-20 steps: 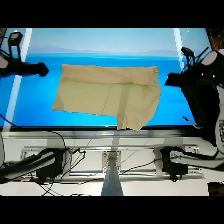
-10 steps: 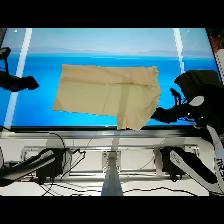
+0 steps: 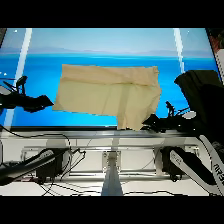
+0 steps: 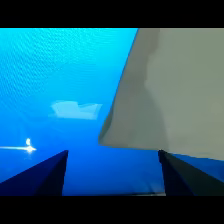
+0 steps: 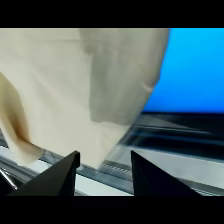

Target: Fold the clothes and pants, and hang the long-sleeved shirts on hangers.

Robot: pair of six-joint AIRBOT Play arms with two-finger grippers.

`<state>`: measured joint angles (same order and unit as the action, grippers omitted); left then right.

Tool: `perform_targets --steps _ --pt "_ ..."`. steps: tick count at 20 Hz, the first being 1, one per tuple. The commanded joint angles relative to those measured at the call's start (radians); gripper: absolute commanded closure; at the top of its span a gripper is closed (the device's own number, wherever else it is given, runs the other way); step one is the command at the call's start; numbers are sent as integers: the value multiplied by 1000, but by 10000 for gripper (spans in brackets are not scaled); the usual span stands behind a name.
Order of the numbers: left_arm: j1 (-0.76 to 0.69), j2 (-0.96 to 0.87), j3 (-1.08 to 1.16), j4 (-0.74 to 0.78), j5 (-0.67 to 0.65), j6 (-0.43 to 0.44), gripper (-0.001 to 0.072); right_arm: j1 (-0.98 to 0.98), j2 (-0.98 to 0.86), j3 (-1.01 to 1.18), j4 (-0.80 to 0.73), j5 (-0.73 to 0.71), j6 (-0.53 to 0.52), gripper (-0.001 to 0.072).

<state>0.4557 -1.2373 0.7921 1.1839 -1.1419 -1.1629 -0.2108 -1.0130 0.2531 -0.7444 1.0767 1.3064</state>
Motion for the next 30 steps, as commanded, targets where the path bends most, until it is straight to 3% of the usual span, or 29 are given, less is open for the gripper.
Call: perform_targets --steps 1,3,5,9,13,24,28,30 --pt "3 -1 -57 -34 25 1 77 0 0 -33 50 -97 -20 424" --pt "3 -1 -57 -45 25 0 77 0 0 -33 107 -117 -68 512" --pt "3 -1 -57 -45 25 0 77 0 0 -33 153 -119 -134 512" --pt "2 -16 -57 -45 23 0 77 0 0 -33 164 -107 -150 512" --pt "1 -55 -57 -45 20 0 77 0 0 -33 165 5 -228 512" --pt "1 -77 -57 -64 23 0 77 0 0 -39 140 0 -227 518" --pt "1 -77 -57 -66 23 0 77 0 0 -48 140 -62 -227 697" --pt "1 -77 -57 -91 23 0 78 0 0 -47 154 -92 -227 699"
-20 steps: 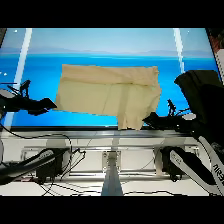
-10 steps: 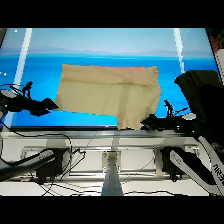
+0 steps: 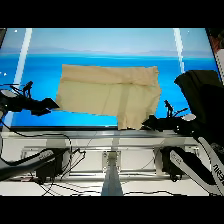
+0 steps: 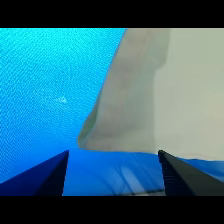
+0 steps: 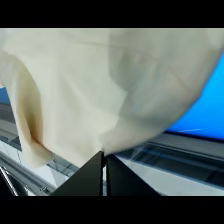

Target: Fold the clothes and pants, and hang the long-sleeved shirts on hangers.

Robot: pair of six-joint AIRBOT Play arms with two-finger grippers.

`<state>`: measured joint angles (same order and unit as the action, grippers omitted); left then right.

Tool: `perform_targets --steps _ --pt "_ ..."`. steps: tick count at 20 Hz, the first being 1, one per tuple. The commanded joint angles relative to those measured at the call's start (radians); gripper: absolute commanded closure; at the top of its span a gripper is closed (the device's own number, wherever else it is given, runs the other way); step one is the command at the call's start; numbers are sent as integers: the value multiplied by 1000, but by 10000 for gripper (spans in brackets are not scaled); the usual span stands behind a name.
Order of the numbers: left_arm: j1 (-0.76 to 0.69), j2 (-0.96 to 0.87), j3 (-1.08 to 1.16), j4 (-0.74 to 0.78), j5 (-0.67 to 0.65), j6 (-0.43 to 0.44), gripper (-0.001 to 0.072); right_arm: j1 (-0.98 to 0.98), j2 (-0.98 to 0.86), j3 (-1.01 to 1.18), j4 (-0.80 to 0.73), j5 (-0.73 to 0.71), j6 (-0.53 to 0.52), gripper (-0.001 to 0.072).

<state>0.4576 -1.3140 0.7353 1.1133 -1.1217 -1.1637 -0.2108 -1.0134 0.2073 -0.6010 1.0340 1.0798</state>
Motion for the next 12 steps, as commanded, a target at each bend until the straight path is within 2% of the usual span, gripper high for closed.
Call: perform_targets --steps 1,2,3,4,5,8,9,11,12 --pt "-1 -1 0 -24 7 2 77 0 1 -2 17 -57 0 699" --pt "-1 -2 0 -23 16 1 78 0 1 -2 22 -63 0 699" --pt "-1 -4 0 -23 29 1 108 0 1 -2 25 -67 0 699" --pt "-1 -6 0 -26 41 1 223 0 1 -2 25 -70 0 699" --pt "-1 -10 0 -34 53 1 292 0 1 -2 25 -72 0 699" --pt "-1 -44 -1 -45 59 1 309 0 1 -1 25 -94 0 699" --pt "-1 -59 0 -45 59 1 388 0 1 -1 25 -99 0 699" --pt "-1 -68 0 -65 70 10 646 0 2 4 23 -104 -3 699" --pt "-1 -64 3 -92 71 40 695 0 2 17 21 -101 -21 699"
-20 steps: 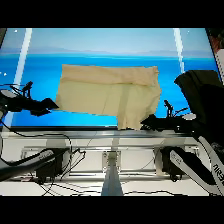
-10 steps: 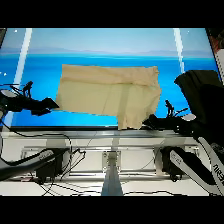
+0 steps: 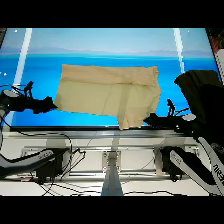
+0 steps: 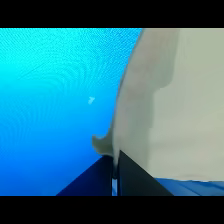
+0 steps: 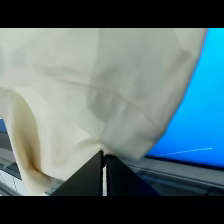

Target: Fold the clothes and pants, and hang the long-sleeved shirts on hangers.

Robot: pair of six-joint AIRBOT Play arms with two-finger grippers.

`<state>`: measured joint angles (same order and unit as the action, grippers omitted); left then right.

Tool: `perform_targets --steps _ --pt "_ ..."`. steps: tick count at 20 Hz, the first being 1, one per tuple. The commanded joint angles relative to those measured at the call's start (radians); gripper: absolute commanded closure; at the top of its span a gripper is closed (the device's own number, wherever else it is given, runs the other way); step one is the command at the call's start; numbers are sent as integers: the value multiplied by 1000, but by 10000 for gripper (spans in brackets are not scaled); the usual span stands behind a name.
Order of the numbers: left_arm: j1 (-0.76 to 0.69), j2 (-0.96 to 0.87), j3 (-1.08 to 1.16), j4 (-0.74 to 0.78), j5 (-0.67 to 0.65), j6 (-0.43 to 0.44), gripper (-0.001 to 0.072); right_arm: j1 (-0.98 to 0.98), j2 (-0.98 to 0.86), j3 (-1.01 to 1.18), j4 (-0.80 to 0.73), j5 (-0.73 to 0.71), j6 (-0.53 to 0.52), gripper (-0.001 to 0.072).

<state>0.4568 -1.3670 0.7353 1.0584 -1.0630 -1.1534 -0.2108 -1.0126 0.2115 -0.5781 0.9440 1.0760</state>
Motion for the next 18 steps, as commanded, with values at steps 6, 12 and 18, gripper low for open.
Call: perform_targets --steps 6,12,18 --pt "5 163 80 -101 -26 137 697 -1 27 245 -121 174 -47 700" --pt "6 457 77 -91 -182 83 697 0 254 351 -135 268 122 700" --pt "4 561 45 -95 -181 4 697 0 480 351 -132 197 278 703"
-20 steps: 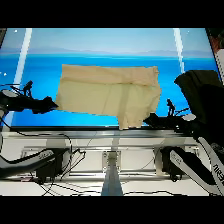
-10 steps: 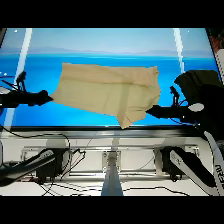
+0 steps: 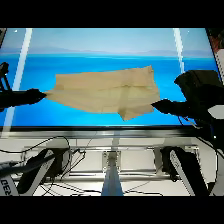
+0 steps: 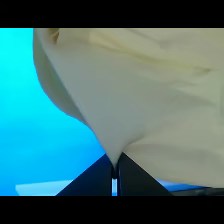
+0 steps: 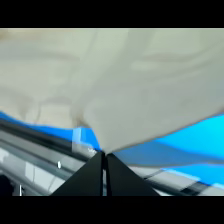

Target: Fold the clothes and pants, and hang the long-sleeved shirts on hangers.

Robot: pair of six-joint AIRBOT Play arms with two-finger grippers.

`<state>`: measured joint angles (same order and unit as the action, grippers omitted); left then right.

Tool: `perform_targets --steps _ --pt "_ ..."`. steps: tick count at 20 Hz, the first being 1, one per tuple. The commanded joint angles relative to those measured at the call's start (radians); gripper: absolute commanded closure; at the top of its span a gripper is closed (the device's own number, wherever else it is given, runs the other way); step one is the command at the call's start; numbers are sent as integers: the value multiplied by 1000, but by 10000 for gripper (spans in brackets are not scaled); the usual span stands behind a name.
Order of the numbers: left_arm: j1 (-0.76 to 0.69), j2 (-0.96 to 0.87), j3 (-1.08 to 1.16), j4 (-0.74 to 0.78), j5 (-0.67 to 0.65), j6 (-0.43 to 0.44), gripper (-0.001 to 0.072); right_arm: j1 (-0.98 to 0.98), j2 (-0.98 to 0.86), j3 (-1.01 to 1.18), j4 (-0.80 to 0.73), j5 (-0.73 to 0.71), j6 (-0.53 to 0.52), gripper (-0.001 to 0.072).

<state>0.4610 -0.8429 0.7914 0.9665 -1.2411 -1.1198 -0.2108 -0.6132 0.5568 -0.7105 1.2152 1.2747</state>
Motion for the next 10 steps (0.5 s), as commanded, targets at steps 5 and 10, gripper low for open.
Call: perform_targets --steps 5,10 --pt "-61 -112 -55 -93 161 -48 697 61 -127 11 56 -351 69 703" --pt "-135 -292 -43 -317 492 -41 697 222 -488 218 59 -662 68 703"
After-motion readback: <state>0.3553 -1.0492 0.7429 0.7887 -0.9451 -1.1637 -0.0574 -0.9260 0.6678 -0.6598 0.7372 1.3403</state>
